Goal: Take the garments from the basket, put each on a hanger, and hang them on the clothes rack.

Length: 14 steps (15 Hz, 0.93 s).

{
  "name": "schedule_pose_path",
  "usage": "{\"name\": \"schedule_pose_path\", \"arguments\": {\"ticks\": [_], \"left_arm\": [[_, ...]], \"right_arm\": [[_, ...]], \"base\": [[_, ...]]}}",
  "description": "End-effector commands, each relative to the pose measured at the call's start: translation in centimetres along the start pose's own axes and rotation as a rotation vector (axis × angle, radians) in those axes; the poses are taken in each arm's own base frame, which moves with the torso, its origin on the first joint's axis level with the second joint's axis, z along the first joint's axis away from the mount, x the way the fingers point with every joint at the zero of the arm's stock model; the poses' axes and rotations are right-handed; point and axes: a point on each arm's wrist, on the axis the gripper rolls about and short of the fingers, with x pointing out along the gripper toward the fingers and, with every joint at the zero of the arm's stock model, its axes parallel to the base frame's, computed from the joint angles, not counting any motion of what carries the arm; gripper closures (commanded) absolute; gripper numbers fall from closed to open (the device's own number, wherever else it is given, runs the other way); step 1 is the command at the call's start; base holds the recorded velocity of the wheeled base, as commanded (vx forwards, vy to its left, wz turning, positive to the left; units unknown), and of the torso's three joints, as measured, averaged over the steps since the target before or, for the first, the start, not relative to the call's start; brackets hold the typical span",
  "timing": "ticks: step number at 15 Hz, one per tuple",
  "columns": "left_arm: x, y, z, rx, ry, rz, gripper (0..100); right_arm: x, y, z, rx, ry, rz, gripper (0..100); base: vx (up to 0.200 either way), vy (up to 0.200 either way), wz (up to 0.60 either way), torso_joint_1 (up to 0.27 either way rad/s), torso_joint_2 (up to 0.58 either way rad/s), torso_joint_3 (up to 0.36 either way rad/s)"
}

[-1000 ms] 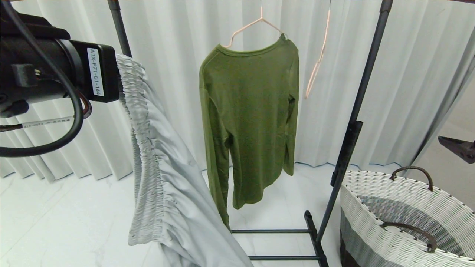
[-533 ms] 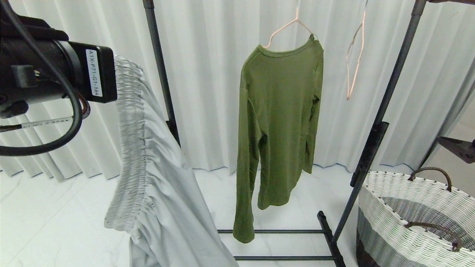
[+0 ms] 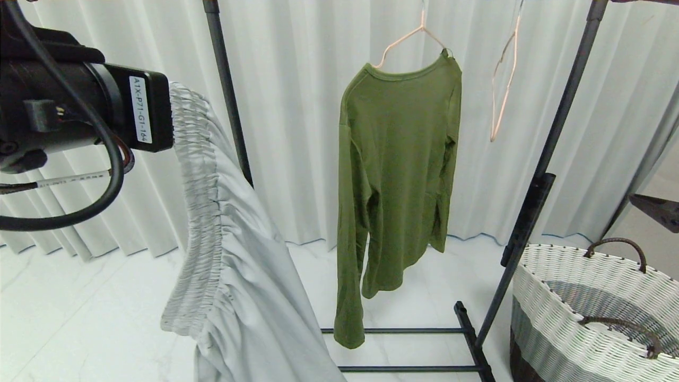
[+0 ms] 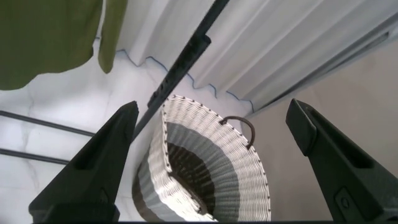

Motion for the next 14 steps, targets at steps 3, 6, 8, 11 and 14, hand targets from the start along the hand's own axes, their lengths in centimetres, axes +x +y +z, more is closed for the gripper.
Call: {"name": "schedule_pose_path", "arguments": {"ticks": [3,6,8,11,14], "left_arm": [[-0.19,0.1,-0.14,0.004,0.0,0.001,100],[-0.29,0.16,-0.1,0.002,-0.004,0.002,100],[-0.41,0.23,-0.13,0.003,-0.005,0.002,100],[-0.45,0.25,-0.15,0.016,-0.005,0.002,100],[-0.39,0.19,-0.3,0.027,0.0,0.001,100]], "right_arm": [[-0.16,-0.04,0.03,0.0,-0.005,0.0,0],[-0.2,-0.08,0.03,0.001,-0.006,-0.002,0],[-0.19,-0.06,-0.01,0.002,-0.005,-0.002,0],[-0.19,-0.04,0.0,0.002,-0.005,0.0,0],[-0.24,-0.05,0.0,0.002,-0.007,-0.001,0]], "base": [[0.0,0.0,0.0,0.063,-0.19,-0.16],[0.0,0.0,0.0,0.097,-0.46,-0.276],[0.0,0.0,0.0,0.21,-0.46,-0.271],[0.0,0.0,0.0,0.199,-0.46,-0.286],[0.0,0.0,0.0,0.198,-0.47,-0.274]]}}
